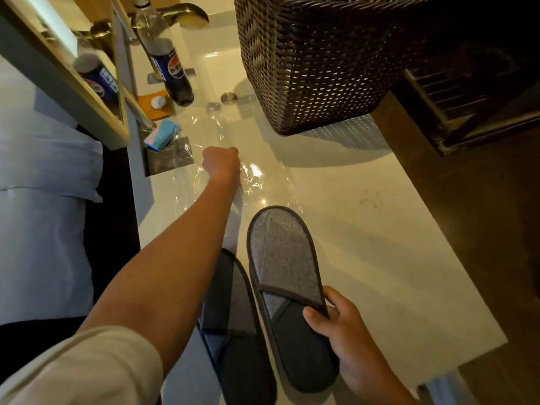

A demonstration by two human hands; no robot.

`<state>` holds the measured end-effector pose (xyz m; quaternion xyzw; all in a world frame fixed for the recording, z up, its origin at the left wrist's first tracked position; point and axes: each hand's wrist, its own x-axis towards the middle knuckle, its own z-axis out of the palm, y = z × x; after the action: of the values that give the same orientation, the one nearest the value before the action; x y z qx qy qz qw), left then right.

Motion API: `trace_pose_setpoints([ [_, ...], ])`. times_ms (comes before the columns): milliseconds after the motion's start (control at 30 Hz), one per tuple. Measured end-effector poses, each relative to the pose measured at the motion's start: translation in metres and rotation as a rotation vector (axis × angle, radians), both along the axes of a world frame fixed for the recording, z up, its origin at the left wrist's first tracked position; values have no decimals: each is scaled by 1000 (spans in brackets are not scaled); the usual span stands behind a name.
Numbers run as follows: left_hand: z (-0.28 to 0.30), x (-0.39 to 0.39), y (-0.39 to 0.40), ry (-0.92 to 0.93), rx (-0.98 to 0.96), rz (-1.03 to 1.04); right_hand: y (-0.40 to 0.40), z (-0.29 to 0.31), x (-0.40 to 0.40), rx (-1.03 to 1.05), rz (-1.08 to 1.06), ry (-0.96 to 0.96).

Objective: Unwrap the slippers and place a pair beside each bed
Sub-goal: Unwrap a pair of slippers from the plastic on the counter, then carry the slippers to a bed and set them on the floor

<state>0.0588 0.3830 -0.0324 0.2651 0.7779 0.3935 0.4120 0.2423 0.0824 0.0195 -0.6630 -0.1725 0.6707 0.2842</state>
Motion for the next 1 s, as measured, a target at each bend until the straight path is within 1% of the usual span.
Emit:
trace_pose_setpoints([
  [33,5,2,-2,89,-5,-36,0,0,1,-2,1,0],
  [100,12,4,-9,158,42,-84,-1,1,2,0,8,1],
  [267,35,-2,-74,102,104,-87,-6,10,5,42,17,20],
  [300,41,-3,-93,79,104,-90,-8,12,5,57,18,25],
  [367,58,-2,-142,-28,129,-115,-13,17,6,84,24,34],
  [467,70,4,-225,-176,87,-211,-21,24,6,128,58,12],
  [533,72,9,-267,-322,32,-247,-27,27,4,164,81,-17],
  [600,75,11,-293,-506,-5,-230,-35,29,-1,180,82,-26],
  [633,77,10,-301,-555,-2,-227,-39,30,-4,184,79,-27],
  [700,83,8,-316,-580,30,-236,-48,31,-9,191,73,-26],
  [767,86,5,-328,-566,56,-244,-57,31,-15,202,69,-16],
  [1000,96,-14,-363,-548,130,-160,-68,44,-30,288,97,27],
])
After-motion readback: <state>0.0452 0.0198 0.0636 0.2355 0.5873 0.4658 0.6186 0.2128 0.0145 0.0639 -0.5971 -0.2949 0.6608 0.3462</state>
